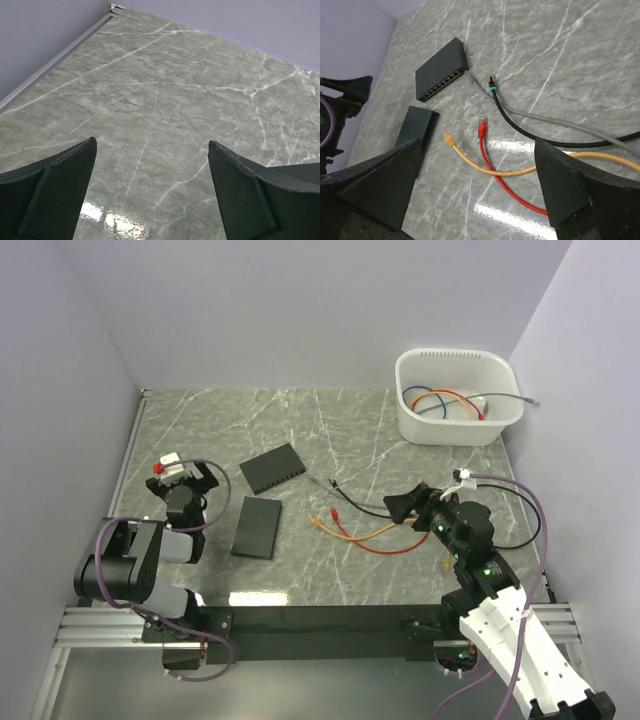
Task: Insert the plug into the switch port
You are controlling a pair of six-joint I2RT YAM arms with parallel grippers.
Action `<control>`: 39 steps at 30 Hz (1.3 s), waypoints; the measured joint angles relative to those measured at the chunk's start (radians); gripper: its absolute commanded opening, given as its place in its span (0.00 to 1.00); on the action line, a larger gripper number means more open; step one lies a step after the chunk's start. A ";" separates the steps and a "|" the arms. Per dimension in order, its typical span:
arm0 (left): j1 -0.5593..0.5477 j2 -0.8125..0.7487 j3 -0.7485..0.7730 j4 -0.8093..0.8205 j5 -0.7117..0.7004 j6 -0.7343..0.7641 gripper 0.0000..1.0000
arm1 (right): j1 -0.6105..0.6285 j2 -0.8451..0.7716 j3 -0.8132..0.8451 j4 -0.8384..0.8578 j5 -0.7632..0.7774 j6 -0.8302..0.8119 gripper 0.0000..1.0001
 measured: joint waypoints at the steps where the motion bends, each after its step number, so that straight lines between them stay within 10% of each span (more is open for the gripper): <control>1: 0.000 0.000 0.000 0.000 0.000 0.000 0.99 | 0.003 -0.004 0.000 0.000 -0.002 -0.010 1.00; 24: 0.003 -0.009 0.001 -0.013 -0.005 0.001 0.99 | 0.460 0.481 0.261 -0.090 0.259 -0.106 0.94; 31: -0.035 -0.112 0.298 -0.495 -0.053 -0.035 0.99 | 0.527 0.651 0.305 -0.097 0.261 -0.122 0.92; 39: 0.045 -0.137 0.394 -0.708 0.287 -0.200 0.99 | 0.537 0.739 0.349 -0.078 0.211 -0.143 0.90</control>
